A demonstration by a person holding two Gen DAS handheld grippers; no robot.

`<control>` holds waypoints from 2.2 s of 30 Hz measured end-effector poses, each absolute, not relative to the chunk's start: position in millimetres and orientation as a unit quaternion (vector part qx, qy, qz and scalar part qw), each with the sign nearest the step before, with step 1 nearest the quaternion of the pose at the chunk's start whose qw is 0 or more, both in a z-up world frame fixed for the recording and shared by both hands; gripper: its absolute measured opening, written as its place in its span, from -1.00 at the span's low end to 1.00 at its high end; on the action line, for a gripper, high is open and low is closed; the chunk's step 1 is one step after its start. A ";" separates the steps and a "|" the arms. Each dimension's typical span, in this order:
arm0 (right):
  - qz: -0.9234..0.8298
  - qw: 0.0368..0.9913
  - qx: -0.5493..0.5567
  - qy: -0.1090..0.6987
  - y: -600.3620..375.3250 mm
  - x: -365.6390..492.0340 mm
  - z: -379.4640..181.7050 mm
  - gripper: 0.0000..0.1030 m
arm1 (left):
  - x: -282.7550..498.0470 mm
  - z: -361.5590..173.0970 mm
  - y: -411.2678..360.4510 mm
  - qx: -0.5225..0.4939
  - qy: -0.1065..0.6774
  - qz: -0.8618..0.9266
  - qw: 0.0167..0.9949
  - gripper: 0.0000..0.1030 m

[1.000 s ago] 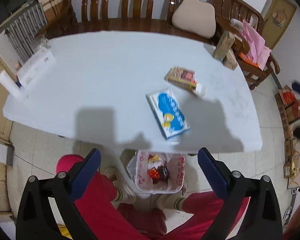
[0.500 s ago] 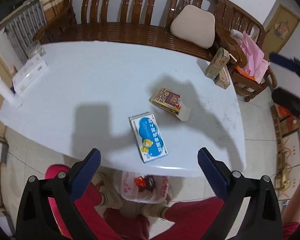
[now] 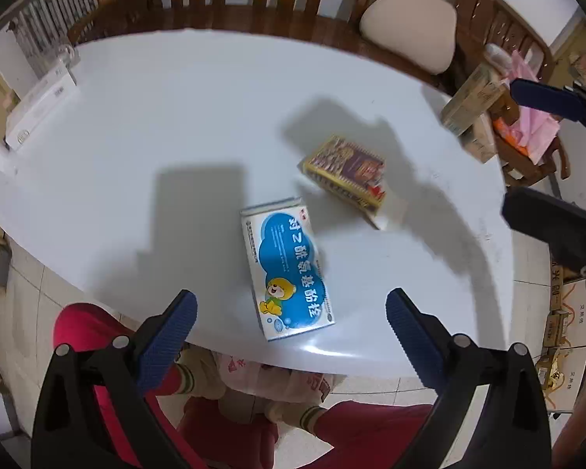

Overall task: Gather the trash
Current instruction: 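Grasp the blue-white medicine box with the left gripper while the right gripper grasps the purple card box, then carry the medicine box and card box down over the plastic bag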

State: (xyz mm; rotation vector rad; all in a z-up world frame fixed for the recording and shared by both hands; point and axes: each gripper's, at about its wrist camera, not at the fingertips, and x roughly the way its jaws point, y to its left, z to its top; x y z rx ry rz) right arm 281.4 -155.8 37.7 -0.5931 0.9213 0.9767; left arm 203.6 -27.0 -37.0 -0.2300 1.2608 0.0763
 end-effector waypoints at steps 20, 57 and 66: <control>0.409 0.671 -0.320 0.529 -98.7 343.8 -108.6 0.87 | 231.2 -112.9 -15.3 -0.130 0.650 0.053 0.747 0.84; 0.196 0.865 -0.136 0.442 -179.0 286.0 -17.8 0.16 | 197.5 -58.4 35.9 -0.063 0.540 0.029 0.839 0.20; 0.166 0.906 -0.095 0.378 -197.0 204.5 49.8 0.16 | 169.2 -8.0 21.8 -0.016 0.469 -0.011 0.883 0.20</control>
